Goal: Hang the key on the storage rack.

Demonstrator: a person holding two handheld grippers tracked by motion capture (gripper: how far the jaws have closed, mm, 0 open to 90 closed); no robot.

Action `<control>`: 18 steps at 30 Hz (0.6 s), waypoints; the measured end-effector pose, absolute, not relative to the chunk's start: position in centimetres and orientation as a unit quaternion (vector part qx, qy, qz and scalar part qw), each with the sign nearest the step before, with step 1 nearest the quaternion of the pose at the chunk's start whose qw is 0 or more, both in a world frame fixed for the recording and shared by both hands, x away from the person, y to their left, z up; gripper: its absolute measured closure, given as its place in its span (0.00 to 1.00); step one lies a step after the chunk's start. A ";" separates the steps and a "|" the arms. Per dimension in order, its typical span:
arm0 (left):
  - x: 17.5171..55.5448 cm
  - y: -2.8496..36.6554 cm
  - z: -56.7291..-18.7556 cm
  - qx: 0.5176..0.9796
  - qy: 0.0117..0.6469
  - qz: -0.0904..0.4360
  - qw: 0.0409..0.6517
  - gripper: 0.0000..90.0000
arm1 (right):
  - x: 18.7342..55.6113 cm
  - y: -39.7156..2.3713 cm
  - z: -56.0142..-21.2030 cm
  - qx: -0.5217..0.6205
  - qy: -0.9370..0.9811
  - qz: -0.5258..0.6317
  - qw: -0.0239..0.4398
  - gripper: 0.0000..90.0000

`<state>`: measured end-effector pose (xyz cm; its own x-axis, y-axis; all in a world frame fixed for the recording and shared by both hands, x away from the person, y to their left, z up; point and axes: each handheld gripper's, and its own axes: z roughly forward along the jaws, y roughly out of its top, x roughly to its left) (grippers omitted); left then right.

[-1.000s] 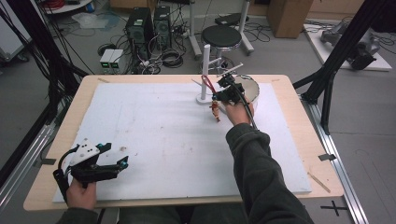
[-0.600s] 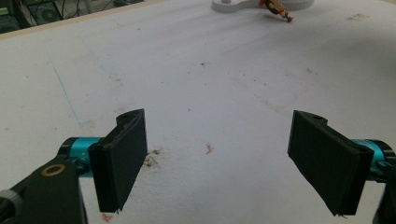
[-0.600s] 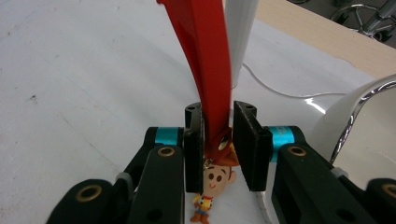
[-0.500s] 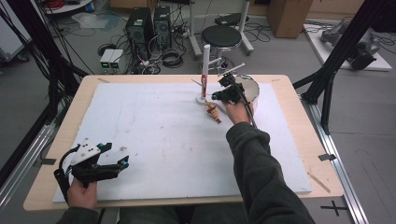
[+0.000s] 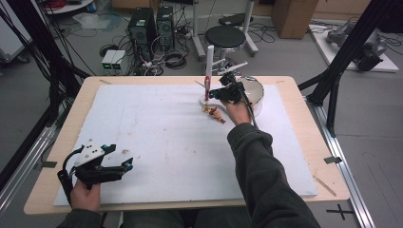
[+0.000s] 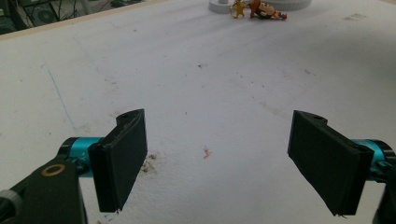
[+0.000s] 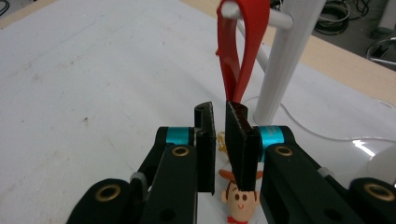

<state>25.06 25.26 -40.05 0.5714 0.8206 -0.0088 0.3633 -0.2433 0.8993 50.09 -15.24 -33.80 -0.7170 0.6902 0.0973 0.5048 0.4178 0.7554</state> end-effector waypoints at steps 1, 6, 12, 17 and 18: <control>25.1 25.3 -40.1 0.750 0.394 0.242 0.472 0.23 | 50.1 -15.2 -33.8 0.358 0.834 0.403 0.115 0.92; 25.1 25.4 -40.0 0.750 0.395 0.242 0.473 0.23 | 50.6 -14.6 -32.8 0.358 0.826 0.413 0.135 0.93; 25.0 25.4 -40.0 0.750 0.393 0.243 0.472 0.23 | 51.1 -14.5 -32.8 0.373 0.822 0.402 0.151 0.94; 25.0 25.5 -40.0 0.750 0.394 0.243 0.473 0.23 | 51.3 -14.9 -33.0 0.381 0.820 0.402 0.146 0.94; 25.0 25.5 -40.0 0.750 0.393 0.243 0.472 0.23 | 51.3 -14.9 -33.0 0.381 0.820 0.402 0.146 0.94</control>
<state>24.96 25.50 -40.01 0.5723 0.8200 -0.0069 0.3608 -0.2443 0.9001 51.32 -14.92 -32.95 -0.6670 0.7419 0.0679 0.5080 0.3863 0.7699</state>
